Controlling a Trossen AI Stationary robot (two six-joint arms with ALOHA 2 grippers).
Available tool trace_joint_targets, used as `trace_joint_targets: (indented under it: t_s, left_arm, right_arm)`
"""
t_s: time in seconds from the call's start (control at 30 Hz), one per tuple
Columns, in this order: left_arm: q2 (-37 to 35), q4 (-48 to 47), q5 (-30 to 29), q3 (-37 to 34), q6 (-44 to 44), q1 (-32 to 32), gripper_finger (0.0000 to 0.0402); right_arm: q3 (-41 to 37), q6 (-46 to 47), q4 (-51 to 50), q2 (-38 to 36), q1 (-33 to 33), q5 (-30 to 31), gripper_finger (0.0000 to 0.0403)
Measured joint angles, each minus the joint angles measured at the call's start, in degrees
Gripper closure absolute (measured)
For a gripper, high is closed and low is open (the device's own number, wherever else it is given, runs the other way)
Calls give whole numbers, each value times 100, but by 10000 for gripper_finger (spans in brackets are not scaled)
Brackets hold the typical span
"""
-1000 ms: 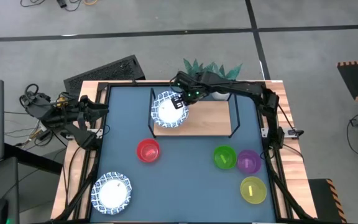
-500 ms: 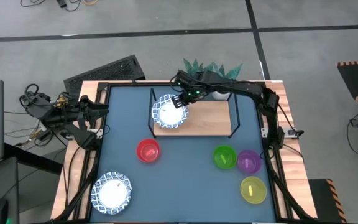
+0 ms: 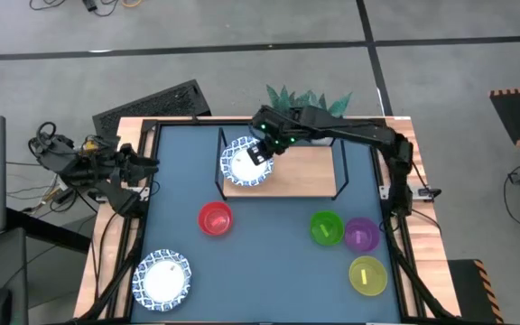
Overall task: Place and stack bowls onto a shelf
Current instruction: Stack the white and blue plate on top of the other white and blue plates on the shelf
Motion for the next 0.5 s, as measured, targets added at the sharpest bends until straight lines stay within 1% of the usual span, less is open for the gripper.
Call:
trace_joint_targets:
  t_s: [0.1,0.23,0.4,0.47,0.5]
  left_arm:
    - [112,-151,589,-143,-232,0,205]
    - [470,-325,1549,-441,-670,0,205]
    - [1149,-431,3221,-881,-1162,-2,205]
    - [1472,-497,3806,-1037,-1281,-2,205]
    - [1627,-592,3994,-1101,-1353,-3,205]
  right_arm:
    - [3,-2,-146,-245,327,143,246]
    - [9,87,-379,-431,784,275,246]
    - [9,107,-654,-446,1285,549,246]
    - [8,107,-753,-398,1436,585,246]
    - [9,107,-764,-359,1493,587,246]
